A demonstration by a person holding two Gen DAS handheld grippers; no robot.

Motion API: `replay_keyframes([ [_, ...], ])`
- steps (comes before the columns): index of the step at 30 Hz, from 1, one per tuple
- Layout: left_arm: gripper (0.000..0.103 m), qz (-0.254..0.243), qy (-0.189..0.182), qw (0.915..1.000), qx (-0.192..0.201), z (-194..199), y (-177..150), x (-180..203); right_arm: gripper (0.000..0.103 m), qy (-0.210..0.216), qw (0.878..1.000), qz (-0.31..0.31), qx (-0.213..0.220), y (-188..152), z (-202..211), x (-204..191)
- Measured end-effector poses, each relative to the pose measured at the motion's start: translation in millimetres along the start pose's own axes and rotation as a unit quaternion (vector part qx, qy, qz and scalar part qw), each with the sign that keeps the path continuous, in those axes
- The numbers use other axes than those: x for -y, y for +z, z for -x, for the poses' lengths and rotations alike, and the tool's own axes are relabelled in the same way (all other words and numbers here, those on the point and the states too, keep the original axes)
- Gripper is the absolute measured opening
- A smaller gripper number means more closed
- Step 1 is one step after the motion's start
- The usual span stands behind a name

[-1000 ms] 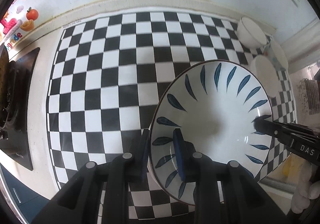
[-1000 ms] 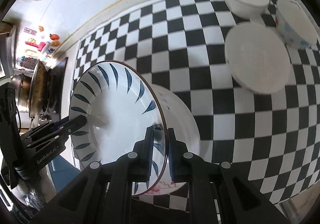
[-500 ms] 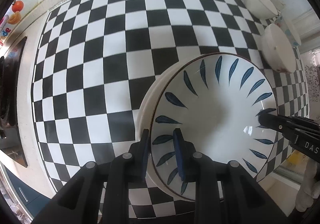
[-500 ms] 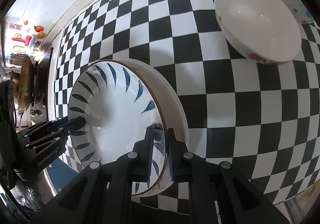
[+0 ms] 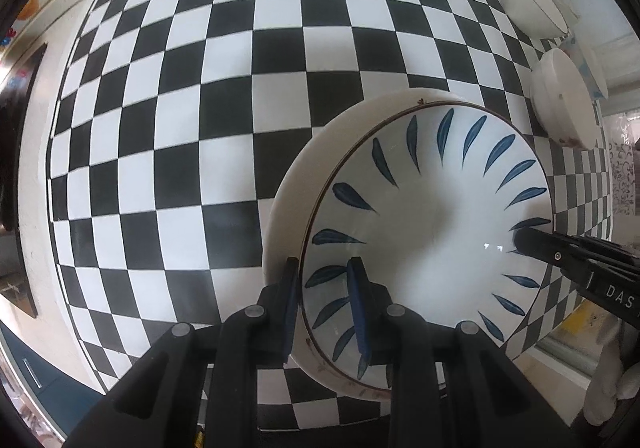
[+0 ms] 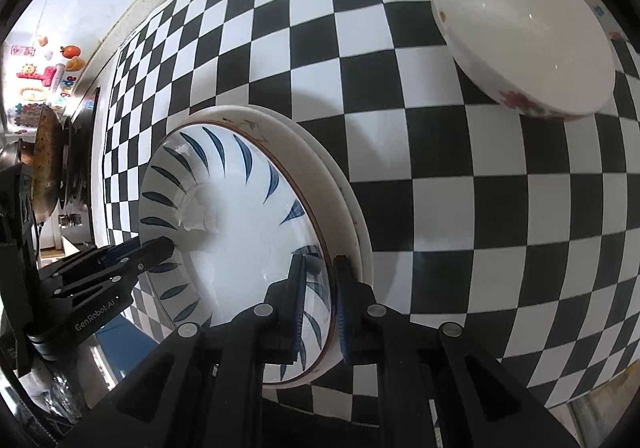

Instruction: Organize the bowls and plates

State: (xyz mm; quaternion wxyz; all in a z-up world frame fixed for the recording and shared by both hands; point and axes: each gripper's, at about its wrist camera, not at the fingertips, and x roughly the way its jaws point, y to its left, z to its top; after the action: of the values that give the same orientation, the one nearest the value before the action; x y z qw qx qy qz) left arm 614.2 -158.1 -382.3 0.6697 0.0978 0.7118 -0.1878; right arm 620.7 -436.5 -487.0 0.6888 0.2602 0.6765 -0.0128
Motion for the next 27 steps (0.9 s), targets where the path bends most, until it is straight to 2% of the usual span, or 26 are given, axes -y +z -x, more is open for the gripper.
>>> replay_keyframes([
  [5, 0.022, 0.008, -0.008, 0.9999, -0.013, -3, -1, -6, 0.024, 0.016, 1.000, -0.012, -0.024, 2, 0, 4],
  [7, 0.022, 0.007, -0.008, 0.9998, -0.014, -2, -2, -7, 0.032, 0.026, 0.999, -0.017, -0.033, 2, 0, 4],
  [9, 0.025, 0.007, -0.010, 0.9999, -0.011, 0, -3, -8, 0.047, 0.044, 0.998, -0.023, -0.041, 1, 0, 4],
  [14, 0.037, 0.008, -0.019, 0.9998, -0.004, 10, -3, -7, 0.061, 0.047, 0.997, -0.020, -0.049, -2, 6, -4],
  [17, 0.057, 0.010, -0.021, 0.9997, 0.004, 17, -4, -6, 0.068, 0.038, 0.998, -0.011, -0.046, -6, 15, -11],
  [18, 0.068, 0.010, -0.021, 0.9997, 0.006, 19, -5, -5, 0.071, 0.036, 0.998, -0.008, -0.044, -8, 18, -14],
  [19, 0.076, 0.007, -0.018, 0.9997, 0.013, 23, -6, -3, 0.073, 0.029, 0.999, -0.004, -0.040, -10, 22, -17],
  [20, 0.079, 0.005, -0.013, 0.9997, 0.018, 27, -7, -3, 0.080, 0.022, 0.999, -0.001, -0.036, -12, 25, -19],
  [21, 0.081, 0.000, -0.007, 0.9997, 0.025, 32, -9, 0, 0.087, 0.009, 0.999, 0.006, -0.030, -15, 29, -22],
  [23, 0.081, -0.005, 0.003, 0.9994, 0.033, 38, -8, 3, 0.093, -0.017, 1.000, 0.013, -0.019, -22, 36, -26],
  [27, 0.081, -0.019, 0.018, 0.9982, 0.054, 62, -17, 9, 0.093, -0.083, 0.996, 0.031, 0.013, -40, 56, -38],
])
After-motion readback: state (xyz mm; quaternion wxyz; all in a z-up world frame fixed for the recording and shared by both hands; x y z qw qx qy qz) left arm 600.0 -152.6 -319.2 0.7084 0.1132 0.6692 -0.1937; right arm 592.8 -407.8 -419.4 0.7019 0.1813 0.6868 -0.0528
